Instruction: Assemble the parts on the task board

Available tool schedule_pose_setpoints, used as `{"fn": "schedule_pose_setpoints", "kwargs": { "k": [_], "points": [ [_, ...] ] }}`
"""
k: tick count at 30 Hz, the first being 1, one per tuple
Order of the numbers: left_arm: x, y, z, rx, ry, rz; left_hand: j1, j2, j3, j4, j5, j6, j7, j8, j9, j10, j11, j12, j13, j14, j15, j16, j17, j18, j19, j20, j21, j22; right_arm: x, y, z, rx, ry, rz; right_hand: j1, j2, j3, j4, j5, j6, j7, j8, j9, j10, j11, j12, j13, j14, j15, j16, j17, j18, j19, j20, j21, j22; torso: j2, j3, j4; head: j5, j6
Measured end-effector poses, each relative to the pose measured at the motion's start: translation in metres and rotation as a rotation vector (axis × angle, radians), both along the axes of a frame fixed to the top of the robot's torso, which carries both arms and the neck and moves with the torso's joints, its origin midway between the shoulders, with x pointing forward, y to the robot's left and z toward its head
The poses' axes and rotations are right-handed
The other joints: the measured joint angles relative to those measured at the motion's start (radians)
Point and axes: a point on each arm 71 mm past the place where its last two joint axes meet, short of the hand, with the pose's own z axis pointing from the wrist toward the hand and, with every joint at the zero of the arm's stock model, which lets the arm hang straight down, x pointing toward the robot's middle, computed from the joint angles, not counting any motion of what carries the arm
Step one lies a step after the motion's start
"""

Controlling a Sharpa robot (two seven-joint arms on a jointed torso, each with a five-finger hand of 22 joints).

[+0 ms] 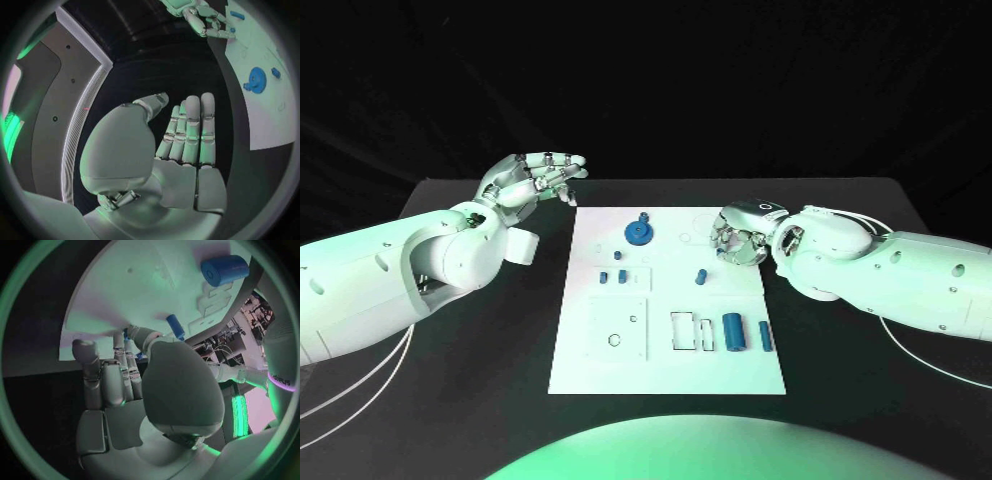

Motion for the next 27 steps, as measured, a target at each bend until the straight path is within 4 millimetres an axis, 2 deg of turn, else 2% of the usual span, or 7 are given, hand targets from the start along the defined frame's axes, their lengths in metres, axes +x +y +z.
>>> {"fn": "schedule_pose_setpoints", "kwargs": {
  "k": [4,6,7,12,13,27],
  "points": [
    [0.0,0.0,0.0,0.0,0.0,0.0,0.0,0.0,-0.003,-0.003,0.0,0.0,0.0,0.0,0.001,0.0,0.0,0.0,0.0,0.0,0.0,0.0,-0.001,0.0,0.003,-0.003,0.0,-0.001,-0.0008,0.001,-0.0006,-0.002,-0.006,-0.002,-0.006,0.006,0.01,-0.009,0.0,0.015,-0.008,0.01,0.007,0.01,-0.006,0.004,-0.001,-0.001,-0.001,0.014,0.009,0.0,0.004,-0.004,0.021,0.022,-0.001,0.0001,0.0,0.0,-0.001],
    [-0.0001,0.0,0.0,-0.001,0.001,0.0,0.0,0.0,-0.003,-0.003,0.0,0.0,0.0,0.0,0.001,0.0,0.0,0.0,0.0,0.0,0.0,0.0,-0.001,0.0,0.003,-0.003,-0.004,-0.001,-0.0015,0.0017,-0.0008,-0.003,-0.009,-0.003,-0.014,0.016,0.031,-0.022,-0.002,0.035,-0.013,0.023,0.017,0.025,-0.011,0.008,0.0,-0.001,-0.013,0.023,0.019,0.0,0.015,-0.007,0.047,0.049,-0.001,0.0,0.0,0.0,-0.001],
    [-0.0001,0.0,0.0,-0.001,0.001,0.0,0.0,0.0,-0.003,-0.003,0.0,0.0,0.0,0.0,0.001,0.0,0.0,0.0,0.0,0.0,0.0,0.0,-0.001,0.0,0.003,-0.003,-0.004,-0.001,-0.0019,0.0021,-0.001,-0.004,-0.012,-0.003,-0.016,0.024,0.046,-0.036,-0.006,0.043,-0.016,0.034,0.028,0.029,-0.007,0.009,0.002,0.0,-0.017,0.028,0.022,0.0,0.02,-0.009,0.063,0.068,-0.001,-0.0001,0.0,0.0,-0.001],
    [-0.0002,-0.0001,0.0,-0.001,0.001,0.0,0.004,0.004,-0.003,-0.003,0.0,0.0,0.0,0.0,0.001,0.0,0.0,0.0,0.0,0.0,0.0,0.0,-0.001,0.0,0.003,-0.003,-0.004,-0.003,-0.0042,0.004,-0.0017,-0.009,-0.029,-0.005,-0.028,0.04,0.085,-0.08,-0.011,0.044,-0.016,0.05,0.057,0.036,0.0,0.009,0.018,0.0,-0.017,0.035,0.027,0.0,0.02,-0.009,0.1,0.109,-0.001,-0.0005,0.0,0.0,-0.002],
    [-0.0002,-0.0002,0.0001,-0.001,0.001,0.0,0.004,0.004,-0.003,-0.003,0.0,0.0,0.0,0.0,0.001,0.0,0.0,0.0,0.0,0.0,0.0,0.0,-0.001,0.0,0.003,-0.003,-0.004,-0.003,-0.0046,0.0042,-0.0019,-0.01,-0.032,-0.006,-0.033,0.044,0.089,-0.087,-0.011,0.044,-0.016,0.054,0.061,0.038,0.002,0.009,0.018,0.0,-0.017,0.035,0.027,-0.011,0.02,-0.009,0.104,0.115,-0.001,-0.0006,0.0,-0.001,-0.003],
    [-0.0005,-0.0005,0.0001,-0.002,0.002,-0.001,0.004,0.004,-0.005,-0.005,0.0,0.0,0.0,0.0,0.002,0.0,0.0,0.004,0.001,0.0,0.0,0.0,-0.002,0.0,0.003,-0.003,-0.004,-0.004,-0.0098,0.0049,-0.0025,-0.015,-0.064,-0.015,-0.049,0.061,0.096,-0.097,-0.007,0.044,-0.016,0.064,0.084,0.043,0.007,-0.005,0.032,-0.004,-0.021,0.039,0.025,-0.015,0.02,-0.009,0.127,0.146,-0.001,-0.0003,-0.0006,0.001,-0.003]
  ]
}}
